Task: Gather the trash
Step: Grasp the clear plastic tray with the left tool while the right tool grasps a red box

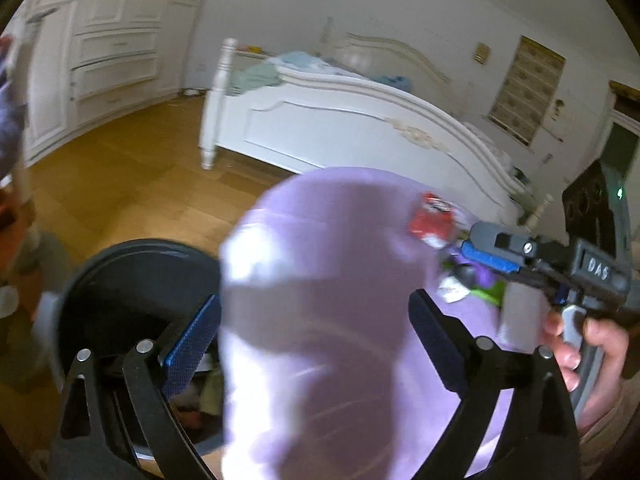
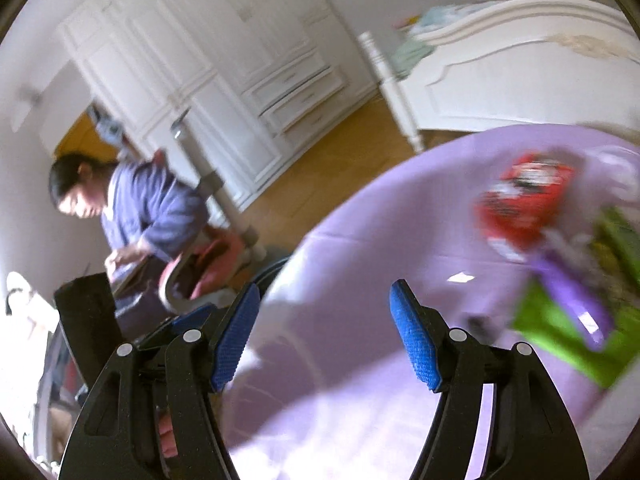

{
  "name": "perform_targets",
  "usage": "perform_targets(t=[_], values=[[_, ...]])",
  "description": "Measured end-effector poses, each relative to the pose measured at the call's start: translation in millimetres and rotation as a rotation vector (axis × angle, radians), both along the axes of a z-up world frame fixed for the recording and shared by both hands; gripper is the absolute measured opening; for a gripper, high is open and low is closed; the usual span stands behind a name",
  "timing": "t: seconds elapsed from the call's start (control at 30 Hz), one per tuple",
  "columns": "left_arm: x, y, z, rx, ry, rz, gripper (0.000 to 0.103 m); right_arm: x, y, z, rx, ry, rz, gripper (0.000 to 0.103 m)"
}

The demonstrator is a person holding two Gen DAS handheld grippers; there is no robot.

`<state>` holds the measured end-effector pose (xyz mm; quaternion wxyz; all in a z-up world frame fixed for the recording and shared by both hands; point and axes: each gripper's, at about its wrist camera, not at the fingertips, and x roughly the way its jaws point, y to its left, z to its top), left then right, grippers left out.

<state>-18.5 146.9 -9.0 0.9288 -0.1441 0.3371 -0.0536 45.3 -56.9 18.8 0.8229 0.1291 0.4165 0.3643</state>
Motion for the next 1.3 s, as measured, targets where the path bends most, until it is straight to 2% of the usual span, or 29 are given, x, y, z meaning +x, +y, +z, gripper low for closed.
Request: perform_targets(t=[0.17,0.33,0.5,0.7,0.83,0.87,0.9,0.93,1.03,1.1,1.17,1.27,1.3], values=[[49.3,-48.4,10.8,-0.072,0.036,-0.107,0.094,27.0,-66.2,-4.9,0.036,0.040,-0.140,0.072],[101.6,-88.9,2.2,-0.067,0.120,-0.167,0.094,70.6,-85.4,-0.2,-0.004,0.068,-0.179,0.072],[129.4,-94.6,-14.1,-0.071,0.202,-0.155,0.094,116.2,-69.6,-8.6,-0.066,0.151,-0.154,0.076],[138.7,-97.0,-23.6,-0.044,0.232,-0.145,0.092,150.6,-30.1,-29.5,-0.209,0.213,-0.121,0.076],[143.5,-91.4,-29.5,-0.047,0.247,-0.135,0.072,162.9,-12.8,-41.2,-0.277,0.212,-0.128,0.076],[145.3,-88.2,-32.7,-0.049,0.254,-0.125,0.069,166.9,-8.9,-43.8,-0.288,0.209,-0.127,0.071],[144.8,-86.8,-34.4,-0.047,0.258,-0.117,0.063,169.6,-6.2,-46.1,-0.302,0.201,-0.128,0.064],[145.1,-83.8,-36.0,-0.044,0.263,-0.106,0.055,172.2,-6.9,-48.1,-0.306,0.194,-0.128,0.062],[146.3,-75.7,-39.2,-0.047,0.258,-0.087,0.042,174.8,-8.2,-45.1,-0.291,0.165,-0.125,0.048],[145.0,-71.7,-39.7,-0.049,0.253,-0.083,0.037,173.7,-11.0,-43.0,-0.287,0.148,-0.123,0.037],[143.5,-69.8,-39.8,-0.045,0.245,-0.076,0.037,170.6,-15.2,-41.1,-0.287,0.138,-0.124,0.033],[137.8,-66.8,-37.6,-0.020,0.226,-0.044,0.037,167.4,-12.5,-39.5,-0.317,0.125,-0.109,0.032],[136.8,-66.0,-36.8,-0.023,0.223,-0.039,0.037,165.6,-9.7,-38.0,-0.325,0.120,-0.108,0.038]])
